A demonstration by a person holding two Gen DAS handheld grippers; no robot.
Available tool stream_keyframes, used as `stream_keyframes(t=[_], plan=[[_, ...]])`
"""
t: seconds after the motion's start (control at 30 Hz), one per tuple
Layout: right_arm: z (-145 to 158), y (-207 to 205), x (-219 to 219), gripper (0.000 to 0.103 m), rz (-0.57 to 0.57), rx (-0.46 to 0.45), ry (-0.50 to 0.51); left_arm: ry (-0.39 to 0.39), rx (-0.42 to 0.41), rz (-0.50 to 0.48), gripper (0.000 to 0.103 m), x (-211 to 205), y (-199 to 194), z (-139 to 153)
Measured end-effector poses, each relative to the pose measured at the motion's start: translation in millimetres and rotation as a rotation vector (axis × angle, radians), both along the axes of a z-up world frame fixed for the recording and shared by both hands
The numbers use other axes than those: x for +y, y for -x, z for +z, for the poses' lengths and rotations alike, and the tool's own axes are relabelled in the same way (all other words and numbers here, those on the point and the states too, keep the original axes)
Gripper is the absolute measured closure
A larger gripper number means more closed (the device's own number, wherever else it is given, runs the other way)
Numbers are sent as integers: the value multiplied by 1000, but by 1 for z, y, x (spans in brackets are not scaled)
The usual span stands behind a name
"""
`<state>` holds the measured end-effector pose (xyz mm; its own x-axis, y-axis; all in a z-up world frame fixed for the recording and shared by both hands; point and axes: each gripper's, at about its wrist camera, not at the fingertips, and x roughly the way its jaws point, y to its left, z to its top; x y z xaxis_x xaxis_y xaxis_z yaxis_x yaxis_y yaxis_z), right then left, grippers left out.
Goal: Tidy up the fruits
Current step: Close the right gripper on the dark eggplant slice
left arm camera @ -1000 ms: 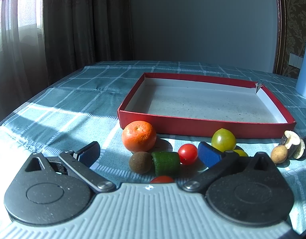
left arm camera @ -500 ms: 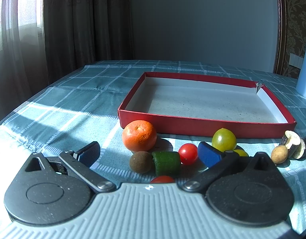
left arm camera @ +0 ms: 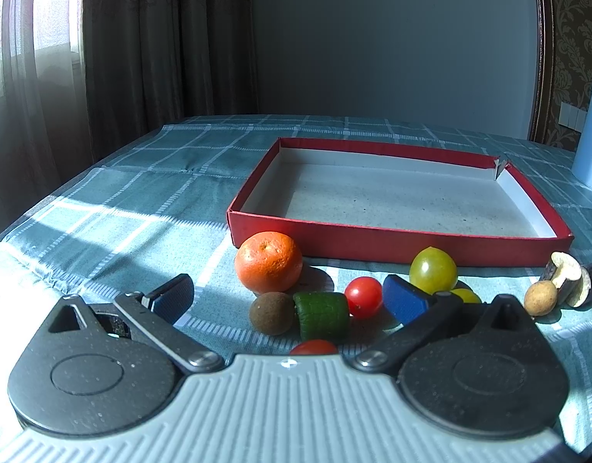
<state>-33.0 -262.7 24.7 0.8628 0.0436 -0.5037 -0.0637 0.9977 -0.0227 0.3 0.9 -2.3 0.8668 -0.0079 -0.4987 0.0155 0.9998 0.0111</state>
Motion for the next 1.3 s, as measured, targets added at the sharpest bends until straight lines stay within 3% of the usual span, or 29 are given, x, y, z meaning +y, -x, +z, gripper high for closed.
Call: stream_keyframes(t=[0.23,0.37,1.0,1.03,1.17,1.3], plan=[[0,-2,-2,13,-2,4,-11,1,-1,-1,0,0,-1,0],[-1,-3,-2,23,5,14,-14,12,-9,0,0,0,0,0],[-7,-28,4,33,0,73,35,10,-15,-1,0,0,0,1],[-8,-31,4,35,-1,80,38,15,-18,-1,0,0,-1,1],[-13,-43,5,61,10,124,39,23,-27,-1,0,1,-1,1],[-14,-46,6,70,25,133,39,35,-36,-1,0,1,0,2]])
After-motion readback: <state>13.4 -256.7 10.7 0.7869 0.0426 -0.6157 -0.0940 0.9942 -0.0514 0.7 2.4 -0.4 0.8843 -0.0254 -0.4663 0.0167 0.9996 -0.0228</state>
